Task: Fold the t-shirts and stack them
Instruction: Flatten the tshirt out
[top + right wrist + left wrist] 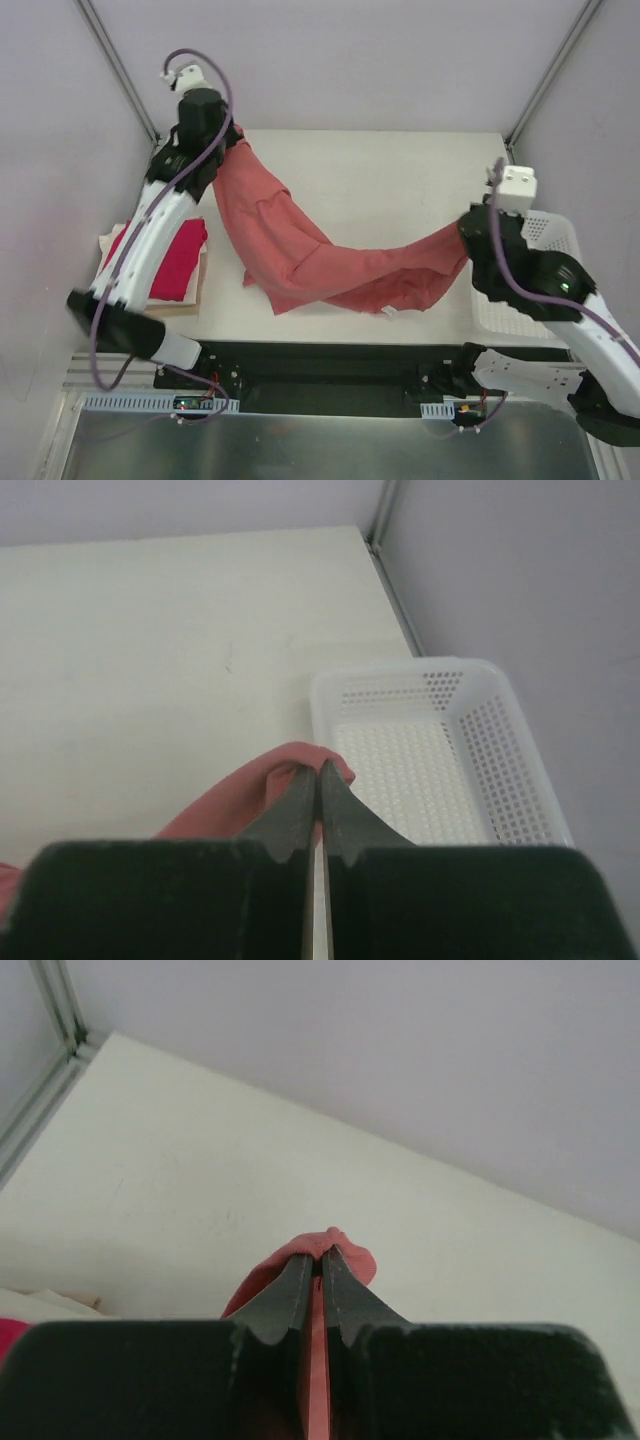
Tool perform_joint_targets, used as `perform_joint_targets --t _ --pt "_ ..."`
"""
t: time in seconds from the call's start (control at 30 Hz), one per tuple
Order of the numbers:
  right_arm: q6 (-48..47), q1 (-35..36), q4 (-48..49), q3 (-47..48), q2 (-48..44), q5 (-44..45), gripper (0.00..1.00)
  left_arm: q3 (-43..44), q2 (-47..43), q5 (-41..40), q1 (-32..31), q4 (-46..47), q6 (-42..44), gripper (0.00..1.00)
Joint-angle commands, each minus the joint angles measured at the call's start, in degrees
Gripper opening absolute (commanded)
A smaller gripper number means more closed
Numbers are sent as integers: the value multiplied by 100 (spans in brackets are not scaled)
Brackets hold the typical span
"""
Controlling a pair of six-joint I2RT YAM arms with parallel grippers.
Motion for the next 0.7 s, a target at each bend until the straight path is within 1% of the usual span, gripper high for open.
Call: perform_joint_targets --t 0.0,0.03,0.07,0.1,0.13,0.2,0.23,0.27,0.3,0.33,0.37,0.4,0.43,0.47,0.5,0.53,0.57,0.6,0.63,0.67 --pt "-611 -1767 684 -483 672 -1708 0 530 2233 907 545 -49 -155 0" --pt "-717 -2097 1191 -868 908 -2151 1 958 2606 968 563 -48 -15 0" --pt "-726 -2378 1335 -976 1058 -2556 1 1197 2966 1064 563 -57 91 0" --pt "-718 -2738 1450 -1073 1208 -3065 1 1426 3631 1387 563 -75 179 5" --pt "-726 -2837 1660 -1144 1479 -3157 1 1837 3925 1538 563 -101 302 29" --pt "-885 -3022 1776 -1224 1744 -3245 1 2165 4531 1907 563 -293 303 61" --pt "-876 -3066 1767 -1206 1980 -3272 1 2279 4621 2005 563 -338 259 74" --pt "-885 -3110 1759 -1197 2061 -3281 1 2228 4640 2067 554 -347 215 90" --pt "-885 -3137 1741 -1197 2131 -3290 1 2132 4518 2111 554 -347 137 96" --pt "-885 -3146 1741 -1214 2175 -3298 1 1844 4412 2163 546 -347 92 99" --pt "-893 -3155 1750 -1249 2176 -3325 1 1658 4255 2208 546 -347 66 99" --pt "-867 -3146 1785 -1337 2158 -3455 1 1430 3809 2260 528 -347 31 99" --pt "-867 -3155 1811 -1399 2097 -3509 1 828 3526 2330 511 -347 -100 99" --pt "-850 -3146 1829 -1460 2062 -3596 1 430 3193 2375 502 -339 -180 99" --pt "-824 -3155 1890 -1609 1957 -3719 1 -409 2485 2418 415 -330 -450 100" --pt "-815 -3146 1890 -1671 1913 -3764 1 -835 2112 2436 344 -330 -540 99" --pt "-806 -3155 1916 -1759 1869 -3790 1 -1266 1743 2332 230 -330 -637 99" --pt "-788 -3146 1943 -1829 1825 -3834 1 -2114 1008 2183 90 -330 -855 99" --pt "-779 -3155 1943 -1952 1720 -3843 1 -2532 644 1955 -303 -330 -979 99" --pt "-771 -3155 1952 -2005 1684 -3861 1 -2927 301 1605 -524 -338 -1128 99"
